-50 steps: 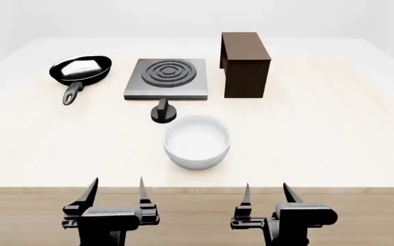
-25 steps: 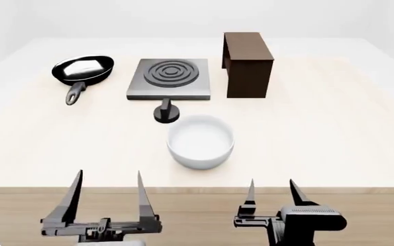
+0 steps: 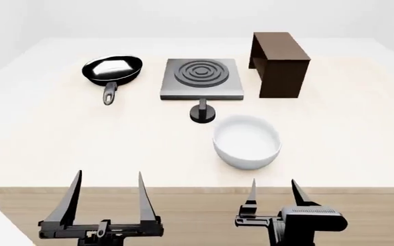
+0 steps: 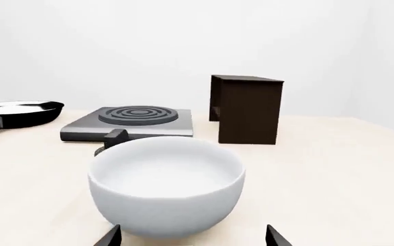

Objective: Turn on the stove.

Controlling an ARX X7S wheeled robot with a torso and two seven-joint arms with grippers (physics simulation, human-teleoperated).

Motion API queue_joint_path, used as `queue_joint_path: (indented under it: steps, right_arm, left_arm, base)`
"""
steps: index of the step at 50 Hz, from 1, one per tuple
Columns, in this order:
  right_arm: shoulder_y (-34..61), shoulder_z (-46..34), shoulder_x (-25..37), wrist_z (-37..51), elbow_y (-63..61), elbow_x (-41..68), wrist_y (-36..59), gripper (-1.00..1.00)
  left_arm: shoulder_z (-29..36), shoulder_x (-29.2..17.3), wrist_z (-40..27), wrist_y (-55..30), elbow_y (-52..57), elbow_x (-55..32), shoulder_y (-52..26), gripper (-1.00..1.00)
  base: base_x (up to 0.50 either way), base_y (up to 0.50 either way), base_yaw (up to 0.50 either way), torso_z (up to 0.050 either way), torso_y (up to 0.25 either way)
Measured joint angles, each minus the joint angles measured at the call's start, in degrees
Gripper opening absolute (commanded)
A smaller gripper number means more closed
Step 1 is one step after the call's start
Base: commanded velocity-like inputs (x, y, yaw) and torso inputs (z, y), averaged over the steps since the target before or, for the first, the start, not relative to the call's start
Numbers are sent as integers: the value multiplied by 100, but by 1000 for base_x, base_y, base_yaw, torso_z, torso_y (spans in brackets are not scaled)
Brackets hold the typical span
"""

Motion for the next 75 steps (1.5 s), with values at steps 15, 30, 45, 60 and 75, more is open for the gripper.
queue_joint_path:
  steps: [15, 30, 45, 60, 75]
  right_arm:
    - [17, -96, 64, 85, 20, 41, 2, 100]
    - [35, -167, 120, 163, -9, 96, 20, 100]
    - [50, -233, 171, 229, -47, 152, 28, 100]
    - [42, -296, 223, 260, -85, 226, 1, 100]
    - [15, -361, 291, 195, -72, 370, -136, 100]
  left_arm:
    - [76, -75, -108, -48, 90, -45, 23, 100]
    - [158, -148, -202, -56, 62, -65, -6, 100]
    - [235, -216, -293, -30, -15, -74, -47, 100]
    - [294, -277, -364, -79, 39, -80, -39, 100]
    - [359, -320, -432, -116, 66, -80, -38, 100]
  base:
    - [0, 345, 0, 0, 0]
    - [0, 346, 0, 0, 0]
    - [0, 346, 0, 0, 0]
    - [4, 221, 0, 0, 0]
    - [340, 0, 0, 0, 0]
